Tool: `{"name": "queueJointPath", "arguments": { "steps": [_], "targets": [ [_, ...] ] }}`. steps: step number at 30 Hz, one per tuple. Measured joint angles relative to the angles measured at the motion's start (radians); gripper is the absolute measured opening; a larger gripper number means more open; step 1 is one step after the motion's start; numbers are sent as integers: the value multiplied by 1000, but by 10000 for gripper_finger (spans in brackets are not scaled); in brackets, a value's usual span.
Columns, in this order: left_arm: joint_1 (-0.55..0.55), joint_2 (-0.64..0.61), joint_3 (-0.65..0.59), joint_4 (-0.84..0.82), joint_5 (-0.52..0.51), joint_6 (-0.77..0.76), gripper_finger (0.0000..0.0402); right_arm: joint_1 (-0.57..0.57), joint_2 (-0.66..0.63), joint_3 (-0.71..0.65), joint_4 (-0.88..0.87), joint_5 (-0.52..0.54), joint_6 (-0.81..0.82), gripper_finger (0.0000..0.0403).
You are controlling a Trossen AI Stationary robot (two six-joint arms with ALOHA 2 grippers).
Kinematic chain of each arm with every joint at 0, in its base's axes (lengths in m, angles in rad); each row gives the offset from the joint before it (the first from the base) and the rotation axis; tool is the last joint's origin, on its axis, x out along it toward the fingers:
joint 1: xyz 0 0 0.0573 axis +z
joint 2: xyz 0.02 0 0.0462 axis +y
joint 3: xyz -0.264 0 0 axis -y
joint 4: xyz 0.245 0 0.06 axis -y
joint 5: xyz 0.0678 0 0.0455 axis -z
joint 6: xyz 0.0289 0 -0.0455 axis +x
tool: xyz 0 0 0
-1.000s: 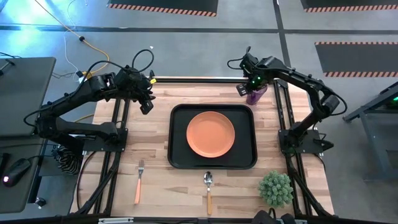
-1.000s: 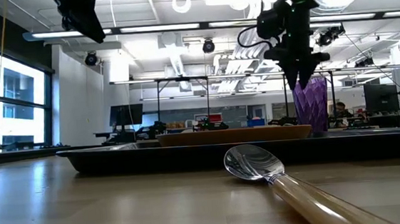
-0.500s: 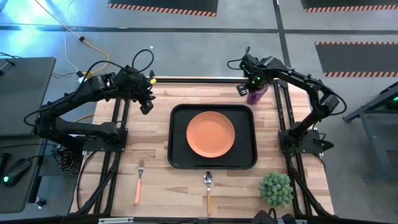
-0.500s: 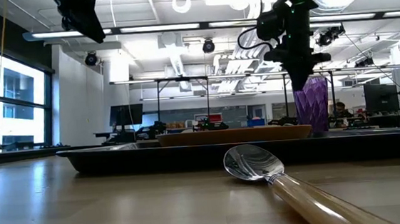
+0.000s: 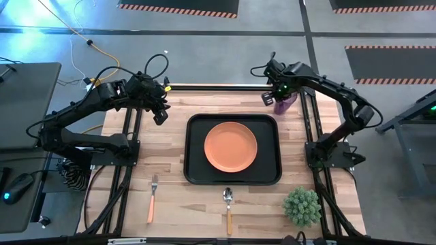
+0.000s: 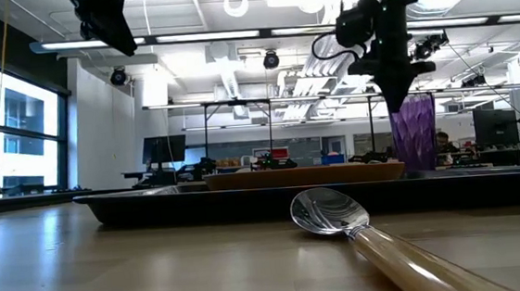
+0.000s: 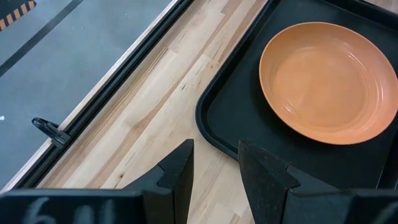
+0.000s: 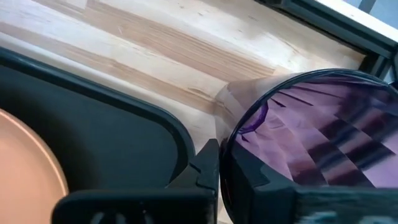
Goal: Pick and place plate/cup/fork/spoon on tray
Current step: Put the purple cup on the black tray to the top right of the orange plate
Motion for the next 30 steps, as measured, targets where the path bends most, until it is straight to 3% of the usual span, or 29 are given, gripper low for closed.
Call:
{"name": "queueJointPath", "arguments": {
  "steps": [13, 30],
  "targets": [
    [0, 0, 0, 0, 0, 0, 117, 131, -155, 0, -53, 35, 69, 1],
    [0, 0, 0, 0, 0, 1, 117, 489, -208, 0, -69, 46, 95, 1]
  ]
}}
